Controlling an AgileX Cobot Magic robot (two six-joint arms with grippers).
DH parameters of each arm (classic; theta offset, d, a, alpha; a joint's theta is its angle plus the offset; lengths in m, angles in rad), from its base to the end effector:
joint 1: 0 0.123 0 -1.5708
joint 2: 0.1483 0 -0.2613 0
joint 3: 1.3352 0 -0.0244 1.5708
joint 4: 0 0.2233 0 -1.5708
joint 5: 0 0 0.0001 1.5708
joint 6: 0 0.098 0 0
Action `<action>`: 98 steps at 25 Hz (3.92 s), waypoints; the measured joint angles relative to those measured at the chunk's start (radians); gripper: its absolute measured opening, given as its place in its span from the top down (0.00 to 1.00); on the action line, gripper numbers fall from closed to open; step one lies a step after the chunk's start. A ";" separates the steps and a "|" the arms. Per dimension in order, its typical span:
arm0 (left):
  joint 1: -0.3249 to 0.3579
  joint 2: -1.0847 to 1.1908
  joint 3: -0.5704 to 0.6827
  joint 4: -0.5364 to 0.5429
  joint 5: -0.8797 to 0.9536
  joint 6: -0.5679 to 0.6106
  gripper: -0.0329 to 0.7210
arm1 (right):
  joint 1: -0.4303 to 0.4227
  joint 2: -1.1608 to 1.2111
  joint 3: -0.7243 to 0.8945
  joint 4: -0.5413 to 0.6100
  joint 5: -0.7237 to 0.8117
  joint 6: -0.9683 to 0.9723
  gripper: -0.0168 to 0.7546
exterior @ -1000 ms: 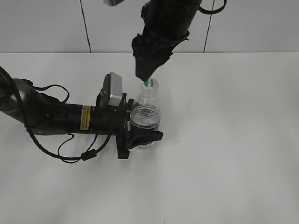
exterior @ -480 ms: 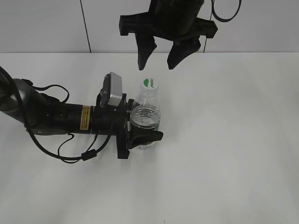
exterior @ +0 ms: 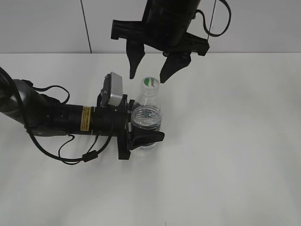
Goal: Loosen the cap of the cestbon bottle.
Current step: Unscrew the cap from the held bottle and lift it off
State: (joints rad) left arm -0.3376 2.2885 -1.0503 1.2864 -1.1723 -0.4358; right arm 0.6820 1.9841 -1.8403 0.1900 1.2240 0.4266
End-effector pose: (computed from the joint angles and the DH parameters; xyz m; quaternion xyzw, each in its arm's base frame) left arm 0.3025 -0.1980 0.0739 0.5297 0.5864 -0.4197 0.4465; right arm 0.2930 0.2603 0.2636 -0.1066 0.9794 0.1548 0.0735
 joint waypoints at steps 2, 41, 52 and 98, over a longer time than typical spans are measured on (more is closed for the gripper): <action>0.000 0.000 0.000 0.000 0.000 0.000 0.42 | 0.000 0.001 0.000 -0.005 0.000 0.002 0.37; 0.002 0.000 0.000 -0.007 -0.001 -0.003 0.42 | 0.000 0.037 0.000 -0.018 0.002 -0.023 0.59; 0.004 0.000 0.000 -0.006 -0.001 -0.003 0.42 | 0.000 0.037 0.000 -0.014 0.002 -0.277 0.59; 0.006 0.000 0.000 0.029 0.007 -0.006 0.42 | 0.000 0.037 0.000 -0.007 0.013 -1.483 0.59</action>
State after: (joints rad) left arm -0.3320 2.2885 -1.0503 1.3155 -1.1651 -0.4422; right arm 0.6820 2.0210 -1.8403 0.1834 1.2368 -1.0562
